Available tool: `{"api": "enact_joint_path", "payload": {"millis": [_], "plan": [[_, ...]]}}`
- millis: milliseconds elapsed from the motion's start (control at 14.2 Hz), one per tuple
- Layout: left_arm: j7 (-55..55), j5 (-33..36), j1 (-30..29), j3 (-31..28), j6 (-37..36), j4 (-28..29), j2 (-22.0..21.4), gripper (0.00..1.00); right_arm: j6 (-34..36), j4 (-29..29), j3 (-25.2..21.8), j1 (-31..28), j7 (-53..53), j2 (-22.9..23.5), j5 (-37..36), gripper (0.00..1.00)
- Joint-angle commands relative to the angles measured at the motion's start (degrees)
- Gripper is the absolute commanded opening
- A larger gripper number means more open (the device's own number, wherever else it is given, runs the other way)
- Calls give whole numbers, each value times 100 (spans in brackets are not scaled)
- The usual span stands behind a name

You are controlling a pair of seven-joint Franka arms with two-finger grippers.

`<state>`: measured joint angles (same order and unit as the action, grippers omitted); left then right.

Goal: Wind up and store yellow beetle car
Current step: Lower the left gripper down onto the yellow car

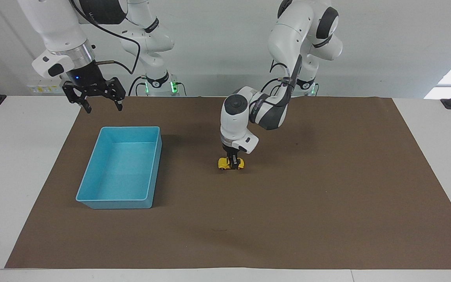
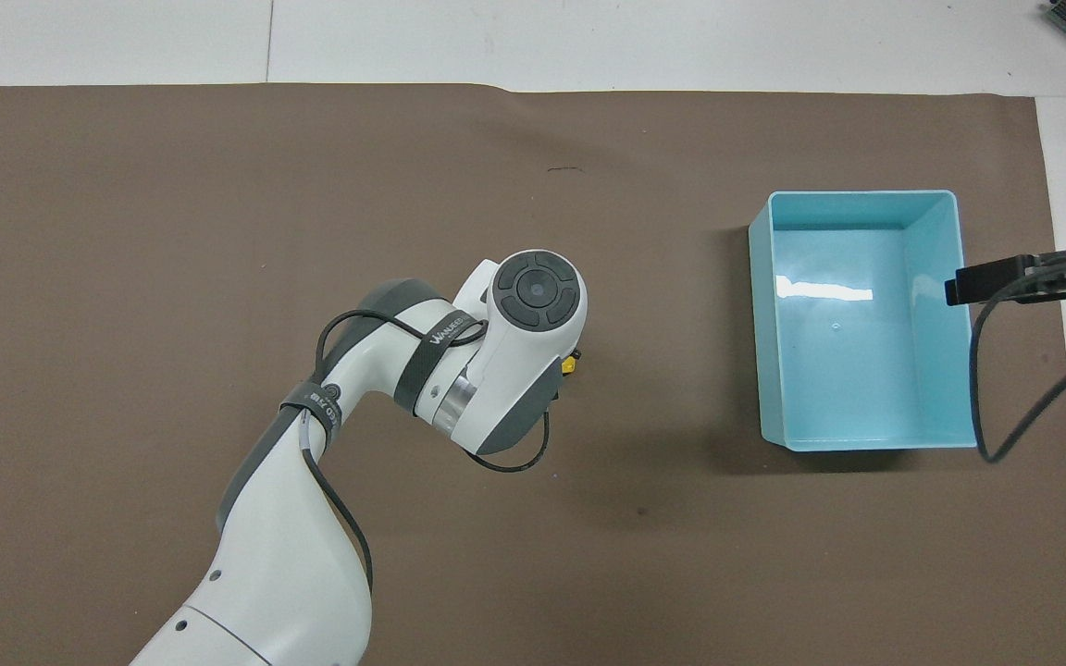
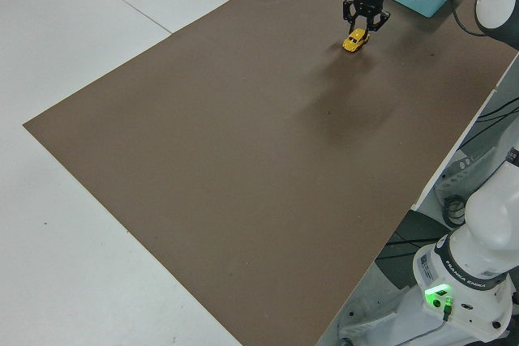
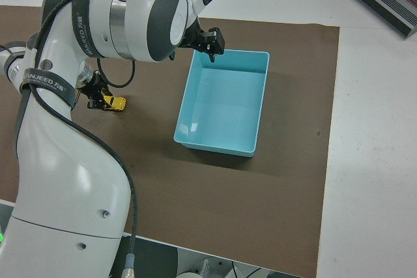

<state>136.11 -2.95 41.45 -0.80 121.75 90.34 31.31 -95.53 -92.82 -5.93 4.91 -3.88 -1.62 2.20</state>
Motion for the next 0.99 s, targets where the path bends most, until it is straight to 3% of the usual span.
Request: {"api": "enact_joint_path", "payload": {"millis": [0, 916], "plan": [[12, 93, -15, 1, 42, 282, -63, 39, 25, -34, 4, -34, 124, -67, 123, 100], [-384, 172, -278, -60, 253, 915, -248, 39, 25, -43, 4, -34, 133, -75, 123, 100]]}}
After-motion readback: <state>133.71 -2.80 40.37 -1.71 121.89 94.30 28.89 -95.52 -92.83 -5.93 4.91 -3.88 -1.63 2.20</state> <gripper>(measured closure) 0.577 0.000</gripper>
